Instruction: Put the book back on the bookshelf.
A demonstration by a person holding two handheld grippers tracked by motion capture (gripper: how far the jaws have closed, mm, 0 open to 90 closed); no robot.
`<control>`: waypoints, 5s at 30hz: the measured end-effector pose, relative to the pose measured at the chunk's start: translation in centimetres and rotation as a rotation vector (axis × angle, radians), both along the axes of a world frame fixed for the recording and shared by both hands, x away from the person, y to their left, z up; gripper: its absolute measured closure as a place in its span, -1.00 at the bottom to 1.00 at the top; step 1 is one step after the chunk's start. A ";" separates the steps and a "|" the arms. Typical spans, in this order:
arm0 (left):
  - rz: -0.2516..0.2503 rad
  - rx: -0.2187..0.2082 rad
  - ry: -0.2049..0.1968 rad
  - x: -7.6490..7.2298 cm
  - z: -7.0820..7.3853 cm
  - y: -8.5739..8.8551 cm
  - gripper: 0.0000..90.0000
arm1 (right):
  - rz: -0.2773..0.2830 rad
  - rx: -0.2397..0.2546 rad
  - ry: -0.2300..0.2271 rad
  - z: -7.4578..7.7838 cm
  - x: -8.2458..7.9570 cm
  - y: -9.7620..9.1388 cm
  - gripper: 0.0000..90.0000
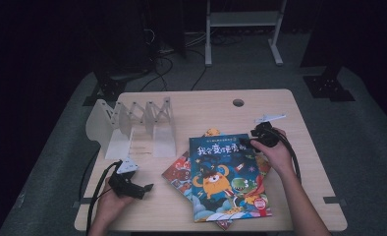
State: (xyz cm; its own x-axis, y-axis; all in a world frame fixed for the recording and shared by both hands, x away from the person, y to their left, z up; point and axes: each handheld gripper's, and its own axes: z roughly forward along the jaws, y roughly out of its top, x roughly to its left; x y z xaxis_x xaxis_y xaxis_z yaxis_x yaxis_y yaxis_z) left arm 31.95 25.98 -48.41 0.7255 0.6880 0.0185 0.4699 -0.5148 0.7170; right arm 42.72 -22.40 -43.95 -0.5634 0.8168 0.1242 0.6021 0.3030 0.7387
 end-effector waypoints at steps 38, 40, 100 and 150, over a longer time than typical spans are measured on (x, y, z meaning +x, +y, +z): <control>0.000 0.001 0.000 0.0 0.0 0.0 -1.00 | 0.167 -0.007 0.046 -0.6 1.1 3.6 -0.27; 0.000 0.001 0.000 0.0 0.0 0.0 -1.00 | 0.182 -0.004 0.052 -0.6 1.0 3.9 -0.26; 0.002 0.000 0.003 -0.1 0.0 0.0 -1.00 | 0.353 -0.028 0.033 1.7 -0.3 10.4 -0.17; -0.001 -0.001 0.000 -0.2 0.0 0.0 -1.00 | 0.162 -0.016 -0.017 -0.2 -14.3 -6.0 -0.44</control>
State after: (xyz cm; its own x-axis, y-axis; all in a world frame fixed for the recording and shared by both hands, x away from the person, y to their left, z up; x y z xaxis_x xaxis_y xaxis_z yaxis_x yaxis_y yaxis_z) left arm 31.80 26.03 -48.41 0.7265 0.6870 0.0182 0.4690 -0.5149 0.7176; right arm 28.47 -28.43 -44.16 -0.6895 0.7172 0.1012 0.5318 0.4065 0.7429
